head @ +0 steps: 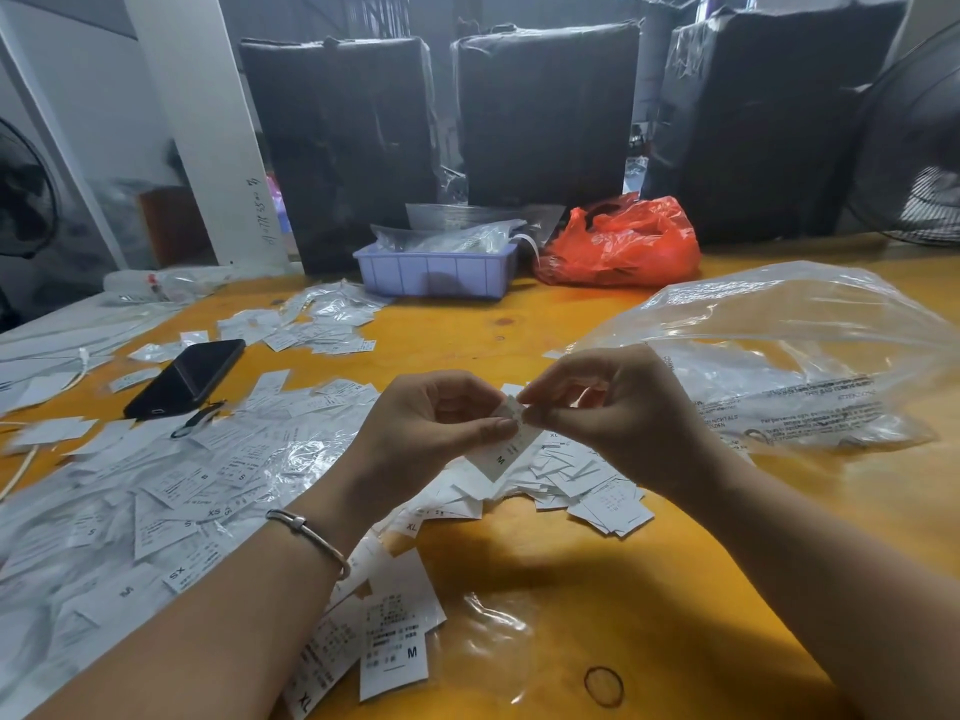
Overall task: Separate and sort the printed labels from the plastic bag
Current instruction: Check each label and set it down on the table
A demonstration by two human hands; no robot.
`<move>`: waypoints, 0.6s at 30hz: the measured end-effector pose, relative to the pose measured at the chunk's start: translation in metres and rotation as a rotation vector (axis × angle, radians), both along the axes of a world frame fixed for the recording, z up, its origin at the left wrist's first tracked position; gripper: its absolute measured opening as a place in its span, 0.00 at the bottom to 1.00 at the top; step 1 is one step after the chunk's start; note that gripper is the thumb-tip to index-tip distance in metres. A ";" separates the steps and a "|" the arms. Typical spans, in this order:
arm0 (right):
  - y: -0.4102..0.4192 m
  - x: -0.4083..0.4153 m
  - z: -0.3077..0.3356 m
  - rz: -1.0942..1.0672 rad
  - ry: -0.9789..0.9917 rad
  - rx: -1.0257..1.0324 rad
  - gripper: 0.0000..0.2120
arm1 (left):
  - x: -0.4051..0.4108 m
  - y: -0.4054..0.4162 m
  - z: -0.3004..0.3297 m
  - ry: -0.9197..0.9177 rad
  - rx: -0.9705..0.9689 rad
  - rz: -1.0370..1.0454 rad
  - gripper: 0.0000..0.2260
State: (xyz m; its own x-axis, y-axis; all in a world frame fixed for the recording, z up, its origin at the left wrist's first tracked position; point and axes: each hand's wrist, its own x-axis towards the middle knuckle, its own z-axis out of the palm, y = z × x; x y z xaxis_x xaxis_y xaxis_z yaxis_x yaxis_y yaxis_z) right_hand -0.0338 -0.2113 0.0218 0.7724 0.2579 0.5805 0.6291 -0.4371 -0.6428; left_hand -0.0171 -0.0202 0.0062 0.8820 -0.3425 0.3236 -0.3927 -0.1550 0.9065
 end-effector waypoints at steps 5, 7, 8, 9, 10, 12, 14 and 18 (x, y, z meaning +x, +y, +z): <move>0.002 -0.001 -0.001 0.057 0.160 0.032 0.04 | -0.002 -0.001 0.001 -0.013 0.007 -0.011 0.15; 0.001 0.002 -0.002 0.067 0.246 0.055 0.04 | -0.002 0.000 0.001 -0.029 0.038 0.004 0.13; 0.001 0.003 -0.002 0.070 0.297 0.069 0.05 | -0.002 0.000 0.001 -0.032 0.043 0.009 0.12; 0.001 0.005 -0.003 0.077 0.351 0.079 0.07 | -0.001 0.000 0.001 -0.030 0.040 0.011 0.11; 0.000 0.006 -0.003 0.090 0.410 0.087 0.09 | -0.001 0.000 0.000 -0.028 0.038 0.012 0.12; -0.003 0.007 -0.004 0.136 0.521 0.094 0.13 | 0.000 0.001 0.000 -0.023 0.043 0.017 0.12; -0.007 0.009 -0.004 0.124 0.537 0.073 0.11 | 0.001 0.001 0.000 -0.024 0.052 0.029 0.09; -0.028 0.026 -0.013 -0.405 0.185 -0.257 0.08 | 0.009 0.010 -0.002 -0.150 0.151 0.208 0.06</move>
State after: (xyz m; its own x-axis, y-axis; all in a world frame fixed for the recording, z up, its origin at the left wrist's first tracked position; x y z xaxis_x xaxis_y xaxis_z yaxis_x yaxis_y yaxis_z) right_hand -0.0076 -0.2394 0.0088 0.9236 0.0331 0.3820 0.2625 -0.7807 -0.5671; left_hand -0.0085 -0.0099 0.0038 0.8844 -0.2132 0.4153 -0.4666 -0.3748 0.8011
